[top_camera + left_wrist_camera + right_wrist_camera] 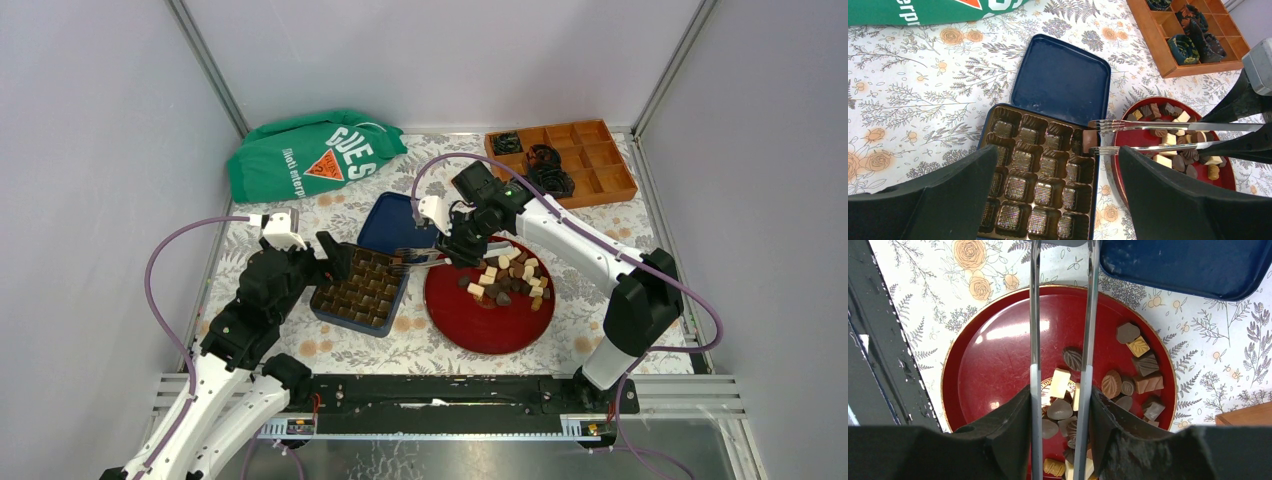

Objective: Pack the chocolate
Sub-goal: Place the fake chocolate in the packing box.

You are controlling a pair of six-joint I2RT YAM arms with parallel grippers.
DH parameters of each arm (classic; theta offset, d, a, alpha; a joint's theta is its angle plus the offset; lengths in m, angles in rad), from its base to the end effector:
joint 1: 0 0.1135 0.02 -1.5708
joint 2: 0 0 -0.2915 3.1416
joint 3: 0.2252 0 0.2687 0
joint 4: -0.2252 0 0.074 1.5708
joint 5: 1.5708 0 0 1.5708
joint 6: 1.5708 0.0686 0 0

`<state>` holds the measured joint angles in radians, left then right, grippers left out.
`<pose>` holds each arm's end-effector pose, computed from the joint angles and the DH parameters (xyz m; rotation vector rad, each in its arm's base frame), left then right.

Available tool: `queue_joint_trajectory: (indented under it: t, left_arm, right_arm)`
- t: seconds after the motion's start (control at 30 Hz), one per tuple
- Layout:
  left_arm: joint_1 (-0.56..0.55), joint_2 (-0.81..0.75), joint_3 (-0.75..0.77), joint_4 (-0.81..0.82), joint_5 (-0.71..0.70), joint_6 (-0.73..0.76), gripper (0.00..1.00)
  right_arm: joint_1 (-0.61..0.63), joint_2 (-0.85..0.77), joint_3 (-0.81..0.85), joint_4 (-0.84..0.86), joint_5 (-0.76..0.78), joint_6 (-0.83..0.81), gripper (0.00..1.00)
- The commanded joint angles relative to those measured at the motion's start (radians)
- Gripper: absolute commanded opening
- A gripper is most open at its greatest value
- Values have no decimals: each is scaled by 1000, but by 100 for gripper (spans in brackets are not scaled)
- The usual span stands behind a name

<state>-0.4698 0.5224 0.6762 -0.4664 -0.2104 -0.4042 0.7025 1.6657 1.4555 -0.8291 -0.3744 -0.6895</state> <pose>0.1414 -0.0557 0.3150 -0.0832 1.8942 -0.4014 0.2785 0.2687 0.2889 -1.7509 1.8888 0.4917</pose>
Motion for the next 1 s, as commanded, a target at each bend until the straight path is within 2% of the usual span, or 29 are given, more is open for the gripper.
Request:
queue_joint_trajectory:
  t: [0.0,0.2,0.4,0.53,0.7,0.83,0.97]
  left_arm:
    - [5,-5,-3,32,-4,15,99]
    - [5,-6,-3,32,1,11,99]
    - [5,-10,-5,35,14,4,99]
    - [5,-26,-25,69,79,-29,99]
    - [5,-64,-120,244,266,-186,99]
    - [5,-51,-220,448,406,-345,99]
    - [5,-4,-290,631,502,-452,98]
  right_arm:
    - [10,-6,50,18,-4,16,48]
    - [9,-6,55,18,-12,21,50]
    - [10,-25,66,4,-34,34,46]
    - [-4,-75,51,-5,-70,45,45]
    - [-70,-172,-18,-3,-182,55,43]
    - [-185,-280,-131,-4,-281,49,43]
    - [-303,-416,-287,11,-299,42,43]
